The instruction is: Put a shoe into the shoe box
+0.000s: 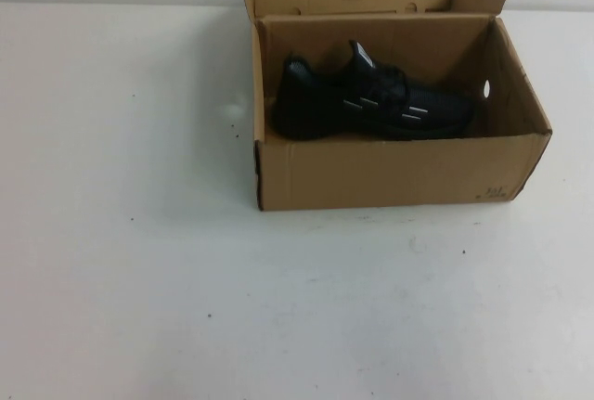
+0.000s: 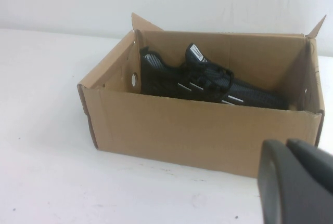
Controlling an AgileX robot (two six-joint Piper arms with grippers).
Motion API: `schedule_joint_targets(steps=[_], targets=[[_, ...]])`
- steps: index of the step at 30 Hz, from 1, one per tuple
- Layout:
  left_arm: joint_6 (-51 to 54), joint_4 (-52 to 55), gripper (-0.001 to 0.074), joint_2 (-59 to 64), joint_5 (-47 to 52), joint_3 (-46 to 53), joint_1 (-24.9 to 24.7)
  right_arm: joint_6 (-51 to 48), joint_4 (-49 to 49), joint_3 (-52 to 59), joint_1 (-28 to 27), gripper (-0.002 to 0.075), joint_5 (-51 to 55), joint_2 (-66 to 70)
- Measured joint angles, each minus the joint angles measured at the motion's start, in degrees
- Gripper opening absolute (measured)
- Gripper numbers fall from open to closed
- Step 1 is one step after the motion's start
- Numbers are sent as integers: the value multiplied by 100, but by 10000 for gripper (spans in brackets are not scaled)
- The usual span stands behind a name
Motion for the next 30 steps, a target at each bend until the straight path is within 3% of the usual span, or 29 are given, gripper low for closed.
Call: schedule_joint_targets(steps=[4,23,30], targets=[[-83,-212,-1,0,467,13,76,0,0,0,0,-16,0,0],[-126,-265,-1,0,492,13,76,0,0,0,-31,-16,0,0],[-135,-265,-1,0,492,13,76,0,4,0,-1030,-16,0,-429]])
